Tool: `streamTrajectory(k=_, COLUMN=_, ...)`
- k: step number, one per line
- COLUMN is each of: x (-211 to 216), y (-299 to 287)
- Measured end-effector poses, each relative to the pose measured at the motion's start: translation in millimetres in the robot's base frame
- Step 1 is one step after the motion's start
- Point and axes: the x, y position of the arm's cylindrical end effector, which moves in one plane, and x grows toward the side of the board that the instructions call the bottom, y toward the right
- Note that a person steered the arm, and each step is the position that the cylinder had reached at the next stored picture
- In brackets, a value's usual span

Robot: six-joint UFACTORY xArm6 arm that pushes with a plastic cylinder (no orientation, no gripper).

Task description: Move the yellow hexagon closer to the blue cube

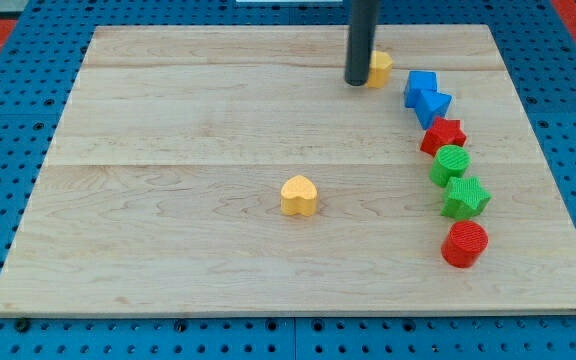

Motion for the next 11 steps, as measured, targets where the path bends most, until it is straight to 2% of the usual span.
streamTrajectory(k=1, x=-4, y=24)
streamTrajectory(k=2, x=-29, y=31)
streamTrajectory(k=3, x=-41, y=-1)
streamTrajectory(k=4, x=-65, y=-8)
streamTrajectory(k=5, x=-77, y=19)
streamTrajectory(k=6, x=-74, y=53)
streamTrajectory(k=9, x=-31, y=47)
streamTrajectory(k=10, x=-29, y=-13)
streamTrajectory(k=11, x=25, y=-87)
